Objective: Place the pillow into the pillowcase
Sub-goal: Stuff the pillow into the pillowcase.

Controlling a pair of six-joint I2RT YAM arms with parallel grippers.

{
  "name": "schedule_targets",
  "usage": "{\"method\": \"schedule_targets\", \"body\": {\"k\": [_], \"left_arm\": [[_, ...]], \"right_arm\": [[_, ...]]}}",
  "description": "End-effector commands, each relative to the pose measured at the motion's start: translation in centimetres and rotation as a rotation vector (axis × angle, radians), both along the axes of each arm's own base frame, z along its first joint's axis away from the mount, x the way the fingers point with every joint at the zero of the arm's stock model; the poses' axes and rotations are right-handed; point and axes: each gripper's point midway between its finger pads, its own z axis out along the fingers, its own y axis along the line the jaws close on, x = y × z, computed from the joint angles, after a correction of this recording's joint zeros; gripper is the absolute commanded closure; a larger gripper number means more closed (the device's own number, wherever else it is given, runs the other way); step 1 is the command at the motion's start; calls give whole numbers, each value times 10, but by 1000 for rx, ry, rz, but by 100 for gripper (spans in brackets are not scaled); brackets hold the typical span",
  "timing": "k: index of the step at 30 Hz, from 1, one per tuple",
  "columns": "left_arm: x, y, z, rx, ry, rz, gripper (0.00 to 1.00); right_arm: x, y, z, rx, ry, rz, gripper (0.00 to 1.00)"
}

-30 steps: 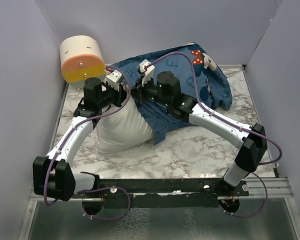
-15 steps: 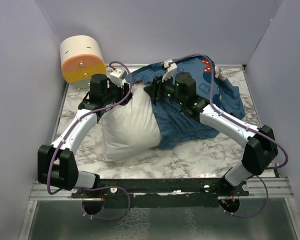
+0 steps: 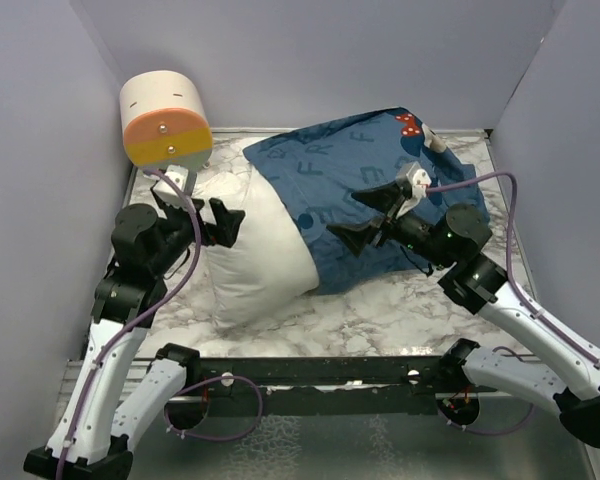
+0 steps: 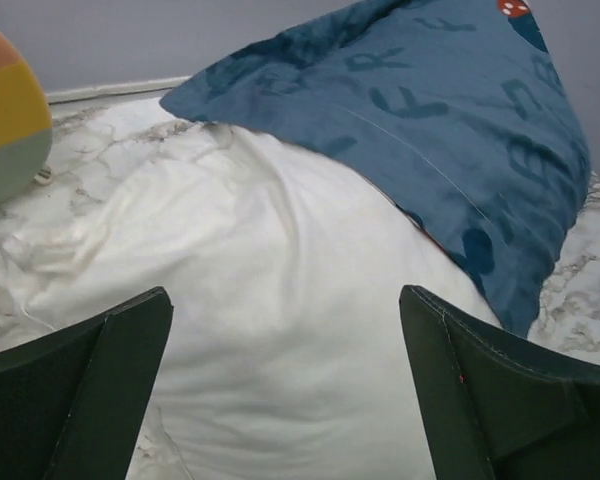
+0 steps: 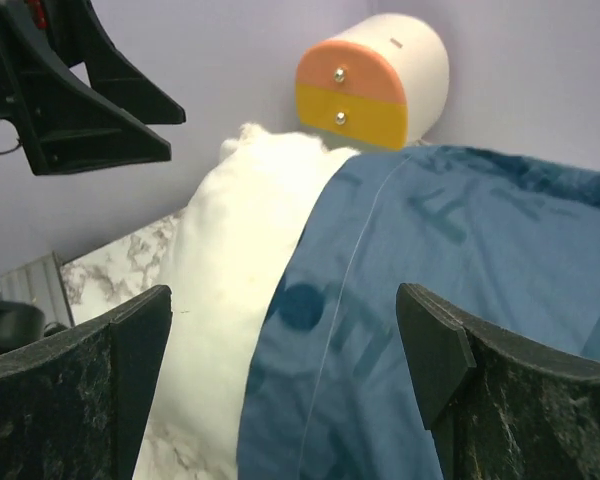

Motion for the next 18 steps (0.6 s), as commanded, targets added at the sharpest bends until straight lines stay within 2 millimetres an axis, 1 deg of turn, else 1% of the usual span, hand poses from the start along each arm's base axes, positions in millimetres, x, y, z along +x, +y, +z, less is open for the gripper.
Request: {"method": "schedule_targets", "body": {"k": [1, 3, 4, 5, 7, 9, 10, 12, 15, 16, 18], "left_arm": [[-43, -16, -44, -100, 212, -94, 1], [-60, -25, -52, -178, 256, -139, 1], [-67, -30, -59, -219, 282, -159, 1], [-72, -32, -68, -250, 304, -165, 1], [-77, -29, -89, -288, 340, -133, 1], [-75, -20, -106, -292, 352, -58, 1], [-72, -14, -112, -294, 345, -15, 1], [-67, -9, -116, -306, 320, 24, 1], [-53, -13, -123, -345, 306, 31, 1], [-49, -16, -132, -350, 332, 28, 1], [-40, -21, -142, -358, 351, 24, 1]], "right_arm": [[-23, -6, -76, -132, 168, 60, 6], [-32, -10, -96, -137, 225, 66, 7], [-35, -12, -106, -138, 253, 62, 7], [-35, -14, -118, -143, 283, 49, 8], [-35, -17, -145, -166, 343, 20, 8], [-32, -16, -161, -186, 383, -3, 10], [-31, -13, -167, -197, 396, -12, 10], [-26, -8, -178, -220, 414, -41, 11], [-14, -3, -187, -231, 432, -95, 11], [-9, -1, -189, -231, 435, -108, 11], [-1, 5, -191, -223, 441, -130, 11]]}}
